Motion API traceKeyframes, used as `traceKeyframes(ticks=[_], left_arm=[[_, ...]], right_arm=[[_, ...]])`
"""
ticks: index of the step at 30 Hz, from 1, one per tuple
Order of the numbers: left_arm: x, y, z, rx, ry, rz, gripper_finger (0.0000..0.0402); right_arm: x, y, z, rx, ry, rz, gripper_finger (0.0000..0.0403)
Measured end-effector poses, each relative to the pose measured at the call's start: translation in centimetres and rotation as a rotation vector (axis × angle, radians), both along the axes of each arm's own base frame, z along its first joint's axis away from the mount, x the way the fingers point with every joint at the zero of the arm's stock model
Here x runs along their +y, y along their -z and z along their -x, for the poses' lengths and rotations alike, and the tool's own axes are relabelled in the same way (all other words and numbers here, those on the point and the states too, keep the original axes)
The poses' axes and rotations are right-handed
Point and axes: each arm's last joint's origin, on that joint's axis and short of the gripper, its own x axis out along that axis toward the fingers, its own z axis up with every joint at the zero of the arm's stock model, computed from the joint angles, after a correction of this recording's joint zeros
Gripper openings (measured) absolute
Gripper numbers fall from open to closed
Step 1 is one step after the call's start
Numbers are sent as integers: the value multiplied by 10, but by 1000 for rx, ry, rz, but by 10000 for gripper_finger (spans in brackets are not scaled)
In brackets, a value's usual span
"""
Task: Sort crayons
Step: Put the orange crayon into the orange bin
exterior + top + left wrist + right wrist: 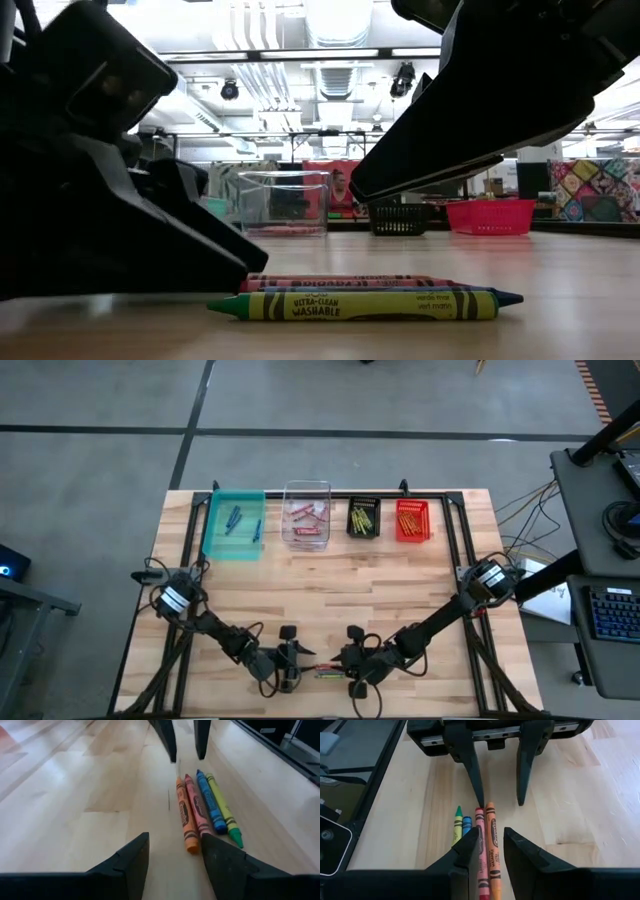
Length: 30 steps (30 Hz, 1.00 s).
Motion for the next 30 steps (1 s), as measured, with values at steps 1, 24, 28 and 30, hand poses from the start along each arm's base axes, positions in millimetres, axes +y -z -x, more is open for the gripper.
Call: traceKeyframes(ticks=[1,24,28,30], left_arm=[[0,1,0,2,-3,4,165],[7,3,-2,-3,-34,41,122],[7,3,-2,-3,-34,43,111],[7,3,-2,-3,-34,44,107]], right_arm=[[0,0,0,0,0,0,79],[7,30,-14,48,54,11,79],[8,34,-20,94,78,24,80],[6,34,-20,119,98,16,80]])
